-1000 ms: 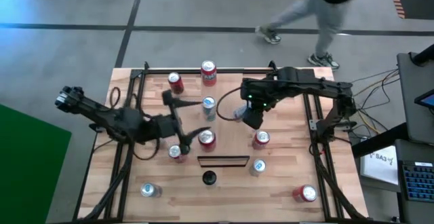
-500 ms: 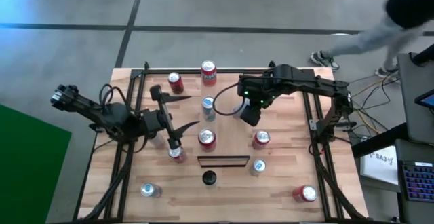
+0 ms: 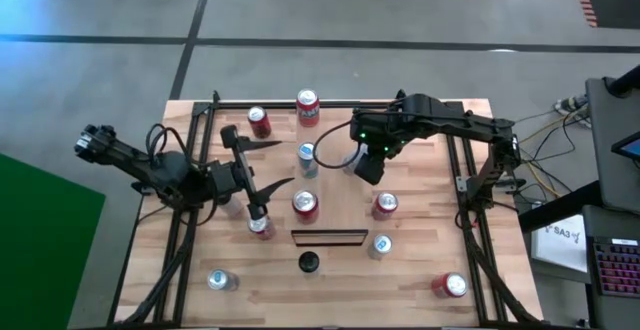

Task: Place canned beverage on shelf
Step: Put the white and pink soda can on the top right shelf

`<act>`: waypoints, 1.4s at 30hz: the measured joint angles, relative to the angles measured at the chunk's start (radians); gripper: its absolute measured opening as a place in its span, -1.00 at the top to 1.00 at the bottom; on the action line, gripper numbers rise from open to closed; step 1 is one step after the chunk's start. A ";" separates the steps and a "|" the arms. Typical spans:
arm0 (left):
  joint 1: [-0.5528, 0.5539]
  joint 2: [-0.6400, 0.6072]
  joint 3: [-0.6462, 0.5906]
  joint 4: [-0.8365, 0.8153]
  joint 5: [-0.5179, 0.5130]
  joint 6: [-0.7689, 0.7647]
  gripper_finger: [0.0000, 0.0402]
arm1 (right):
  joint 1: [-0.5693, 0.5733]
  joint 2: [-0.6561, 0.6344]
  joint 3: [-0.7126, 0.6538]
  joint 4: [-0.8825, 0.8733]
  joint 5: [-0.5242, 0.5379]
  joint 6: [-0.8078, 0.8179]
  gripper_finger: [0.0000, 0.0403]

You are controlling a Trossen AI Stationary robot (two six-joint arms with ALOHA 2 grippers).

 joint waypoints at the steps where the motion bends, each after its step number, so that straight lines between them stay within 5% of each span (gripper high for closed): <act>1: 0.000 0.000 0.000 0.000 0.000 0.000 -0.57 | 0.000 0.000 0.000 0.002 0.000 -0.001 -0.17; 42: 0.000 0.000 0.000 -0.001 0.000 0.000 -0.57 | -0.005 0.039 -0.001 0.033 0.000 -0.075 -0.39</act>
